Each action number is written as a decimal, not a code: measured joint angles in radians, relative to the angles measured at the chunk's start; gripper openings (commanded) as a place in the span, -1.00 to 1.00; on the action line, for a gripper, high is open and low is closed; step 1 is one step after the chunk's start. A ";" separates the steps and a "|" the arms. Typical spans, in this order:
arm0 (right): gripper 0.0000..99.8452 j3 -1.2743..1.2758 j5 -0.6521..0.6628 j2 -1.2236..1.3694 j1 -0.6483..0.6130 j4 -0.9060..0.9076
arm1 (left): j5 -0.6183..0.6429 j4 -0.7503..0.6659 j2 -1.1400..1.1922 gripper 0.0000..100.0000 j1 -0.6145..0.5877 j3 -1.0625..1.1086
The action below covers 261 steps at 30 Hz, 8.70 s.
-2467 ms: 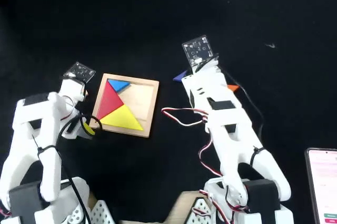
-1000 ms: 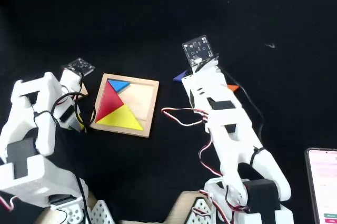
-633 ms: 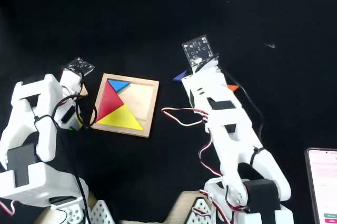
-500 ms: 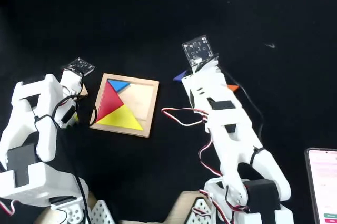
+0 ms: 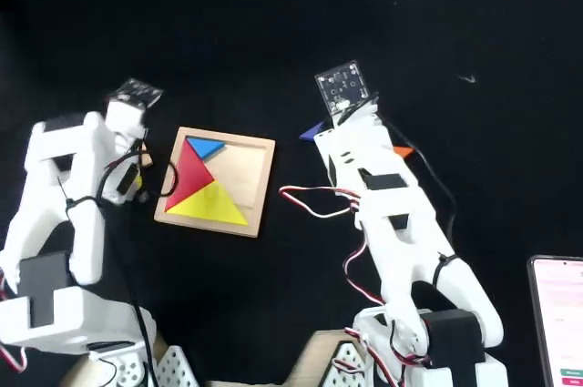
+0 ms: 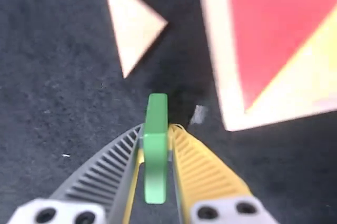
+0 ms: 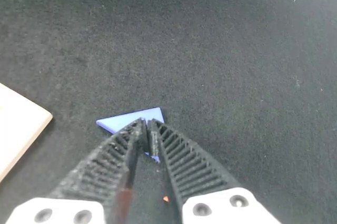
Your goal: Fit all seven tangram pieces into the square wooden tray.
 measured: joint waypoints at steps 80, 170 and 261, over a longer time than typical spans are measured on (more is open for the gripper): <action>-0.98 0.000 0.000 0.000 0.000 0.000 | 0.017 -0.183 0.132 -0.76 0.529 -0.130; -0.98 0.000 0.000 0.000 0.000 0.000 | 0.074 -0.044 0.344 -0.77 0.537 -0.436; -0.97 0.000 0.000 0.000 0.000 0.000 | 0.222 0.413 -0.023 -0.77 0.315 -0.740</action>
